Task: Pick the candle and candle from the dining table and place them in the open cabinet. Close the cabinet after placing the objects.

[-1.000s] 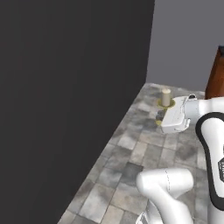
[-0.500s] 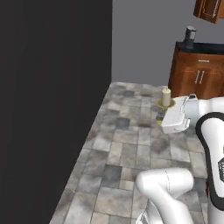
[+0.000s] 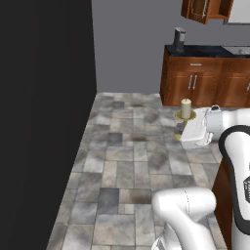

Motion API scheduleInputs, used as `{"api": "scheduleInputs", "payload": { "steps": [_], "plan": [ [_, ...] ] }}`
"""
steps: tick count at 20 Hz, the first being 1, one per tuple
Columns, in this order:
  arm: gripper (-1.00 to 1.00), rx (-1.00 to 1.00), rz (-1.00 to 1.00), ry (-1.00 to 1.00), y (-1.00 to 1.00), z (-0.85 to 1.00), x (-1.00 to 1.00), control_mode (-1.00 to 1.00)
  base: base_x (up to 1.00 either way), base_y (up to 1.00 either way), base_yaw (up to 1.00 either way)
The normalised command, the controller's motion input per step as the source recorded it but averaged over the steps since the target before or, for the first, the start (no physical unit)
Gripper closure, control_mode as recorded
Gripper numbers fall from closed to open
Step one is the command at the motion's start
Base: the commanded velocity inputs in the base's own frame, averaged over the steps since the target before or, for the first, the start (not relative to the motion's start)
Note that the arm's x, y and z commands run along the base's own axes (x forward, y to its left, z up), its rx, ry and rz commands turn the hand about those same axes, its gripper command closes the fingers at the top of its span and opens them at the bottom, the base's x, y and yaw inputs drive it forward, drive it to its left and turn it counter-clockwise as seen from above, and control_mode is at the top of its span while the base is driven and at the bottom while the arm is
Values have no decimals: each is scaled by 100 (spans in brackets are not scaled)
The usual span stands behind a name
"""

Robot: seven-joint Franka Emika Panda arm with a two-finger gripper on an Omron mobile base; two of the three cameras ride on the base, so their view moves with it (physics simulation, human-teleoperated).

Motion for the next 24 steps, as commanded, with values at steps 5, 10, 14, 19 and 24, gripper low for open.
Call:
{"api": "scheduleInputs", "payload": {
  "steps": [5,10,14,19,24],
  "plan": [
    [100,0,0,0,0,0,0,100,12,1,-24],
    [100,0,0,0,0,0,0,100,26,4,-18],
    [100,0,0,0,0,0,0,100,31,3,-16],
    [100,0,0,0,0,0,0,100,42,4,-14],
    [100,0,0,0,0,0,0,100,44,3,-13]
  ]
}}
